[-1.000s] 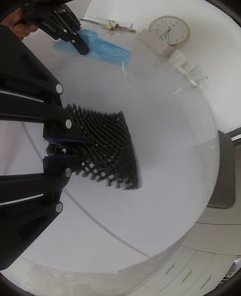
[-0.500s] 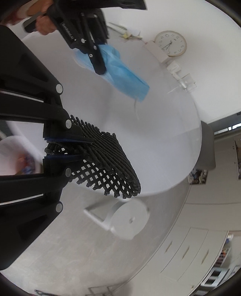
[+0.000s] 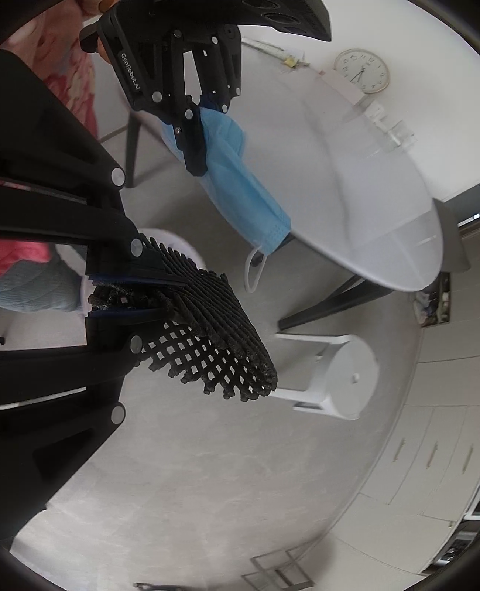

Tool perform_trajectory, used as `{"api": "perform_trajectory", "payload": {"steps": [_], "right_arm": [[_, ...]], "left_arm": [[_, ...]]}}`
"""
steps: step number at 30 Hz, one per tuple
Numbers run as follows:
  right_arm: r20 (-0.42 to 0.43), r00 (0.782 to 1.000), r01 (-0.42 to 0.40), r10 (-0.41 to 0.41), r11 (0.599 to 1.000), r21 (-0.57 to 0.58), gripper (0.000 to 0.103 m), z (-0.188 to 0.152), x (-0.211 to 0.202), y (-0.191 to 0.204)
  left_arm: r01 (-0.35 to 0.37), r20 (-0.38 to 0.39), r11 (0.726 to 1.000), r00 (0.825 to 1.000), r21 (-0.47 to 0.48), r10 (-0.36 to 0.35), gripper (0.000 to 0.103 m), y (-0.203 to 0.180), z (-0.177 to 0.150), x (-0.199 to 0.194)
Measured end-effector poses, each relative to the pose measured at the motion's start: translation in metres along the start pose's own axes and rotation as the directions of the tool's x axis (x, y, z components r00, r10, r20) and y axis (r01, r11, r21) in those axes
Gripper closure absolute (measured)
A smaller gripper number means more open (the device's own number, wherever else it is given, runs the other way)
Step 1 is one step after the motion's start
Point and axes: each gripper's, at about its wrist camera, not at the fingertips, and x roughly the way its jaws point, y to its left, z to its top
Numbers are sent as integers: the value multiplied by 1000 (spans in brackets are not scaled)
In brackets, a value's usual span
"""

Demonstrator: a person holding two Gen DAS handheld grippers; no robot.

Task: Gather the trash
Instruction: 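Carry mask and black net over the bin and open both tools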

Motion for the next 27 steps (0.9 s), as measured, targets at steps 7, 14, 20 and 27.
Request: {"api": "perform_trajectory", "payload": {"steps": [7,14,20,27], "right_arm": [[-43,999,6,-5,999,32,92,-25,10,-24],[-72,997,3,1,999,53,92,-36,19,-36],[-89,996,-11,15,999,50,92,-31,26,-33],[-99,995,-31,33,999,28,90,-28,34,-23]], "left_arm": [[12,-94,1000,995,-16,-14,84,-17,-11,32],[-18,-82,1000,996,-23,16,47,-24,-14,31],[-32,-45,998,999,-54,30,29,-23,-9,19],[-77,-24,994,997,-75,75,23,-17,-6,6]]}}
